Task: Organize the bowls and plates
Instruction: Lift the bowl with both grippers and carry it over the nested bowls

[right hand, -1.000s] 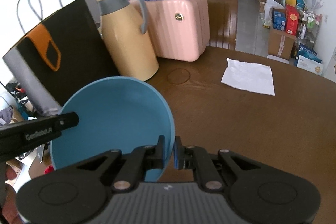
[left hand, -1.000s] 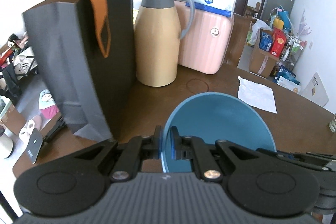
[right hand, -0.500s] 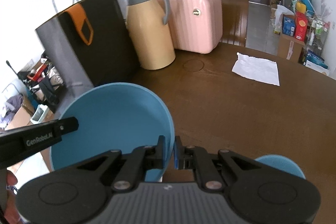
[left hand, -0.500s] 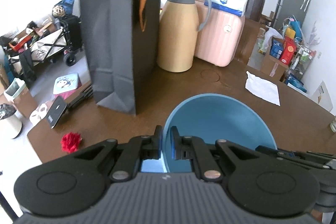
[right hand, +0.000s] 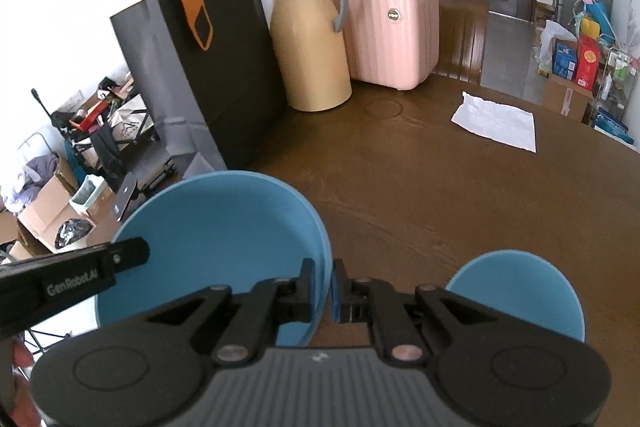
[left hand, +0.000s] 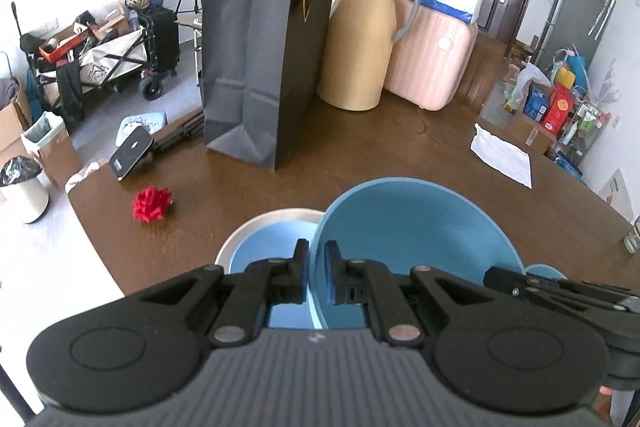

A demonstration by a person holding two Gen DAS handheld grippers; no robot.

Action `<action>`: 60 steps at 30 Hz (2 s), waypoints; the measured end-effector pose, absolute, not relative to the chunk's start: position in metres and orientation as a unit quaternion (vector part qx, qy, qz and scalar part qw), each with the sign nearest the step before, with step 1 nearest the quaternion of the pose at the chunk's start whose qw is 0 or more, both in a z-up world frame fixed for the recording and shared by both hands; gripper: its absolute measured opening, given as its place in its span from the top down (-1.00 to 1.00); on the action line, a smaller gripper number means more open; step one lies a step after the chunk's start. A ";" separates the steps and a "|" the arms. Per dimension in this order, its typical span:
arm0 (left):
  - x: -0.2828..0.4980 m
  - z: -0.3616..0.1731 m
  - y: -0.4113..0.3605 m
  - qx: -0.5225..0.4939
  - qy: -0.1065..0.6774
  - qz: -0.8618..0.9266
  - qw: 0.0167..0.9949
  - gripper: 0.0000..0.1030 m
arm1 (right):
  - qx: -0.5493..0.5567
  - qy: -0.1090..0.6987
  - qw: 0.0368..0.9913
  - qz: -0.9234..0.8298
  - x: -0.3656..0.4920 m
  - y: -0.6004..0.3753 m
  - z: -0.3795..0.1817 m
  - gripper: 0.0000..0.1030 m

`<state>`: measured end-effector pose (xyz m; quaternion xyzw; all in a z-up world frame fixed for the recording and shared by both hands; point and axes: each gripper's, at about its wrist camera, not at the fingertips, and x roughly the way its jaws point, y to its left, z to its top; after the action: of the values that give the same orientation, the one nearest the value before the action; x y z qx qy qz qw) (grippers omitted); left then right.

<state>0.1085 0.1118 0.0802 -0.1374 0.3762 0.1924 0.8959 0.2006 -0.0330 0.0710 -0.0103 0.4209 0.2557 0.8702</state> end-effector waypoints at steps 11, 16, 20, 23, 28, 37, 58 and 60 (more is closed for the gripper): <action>0.093 0.070 0.087 -0.159 0.377 0.188 0.893 0.83 | -0.019 0.415 0.873 0.254 0.188 -0.059 0.066 0.85; 0.091 0.067 0.075 -0.170 0.378 0.191 0.890 0.84 | -0.019 0.412 0.874 0.258 0.188 -0.073 0.065 0.85; 0.093 0.066 0.059 -0.171 0.379 0.184 0.891 0.84 | -0.013 0.409 0.876 0.256 0.189 -0.092 0.065 0.85; 0.098 0.065 0.044 -0.169 0.383 0.179 0.891 0.84 | -0.007 0.408 0.878 0.251 0.192 -0.107 0.065 0.85; 0.107 0.064 0.021 -0.164 0.386 0.167 0.892 0.84 | 0.000 0.409 0.880 0.240 0.199 -0.131 0.061 0.85; 0.128 0.063 -0.014 -0.152 0.386 0.136 0.899 0.84 | 0.018 0.394 0.892 0.221 0.211 -0.174 0.061 0.85; 0.180 0.015 -0.063 -0.091 0.402 0.078 0.908 0.84 | 0.023 0.401 0.896 0.189 0.252 -0.223 0.012 0.85; 0.181 0.011 -0.064 -0.085 0.401 0.077 0.909 0.84 | 0.019 0.399 0.897 0.190 0.254 -0.222 0.008 0.85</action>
<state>0.1809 -0.0636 0.0106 -0.0846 0.4015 0.0768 0.9087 0.2535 -0.2220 0.0076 0.0187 0.3990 0.1902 0.8968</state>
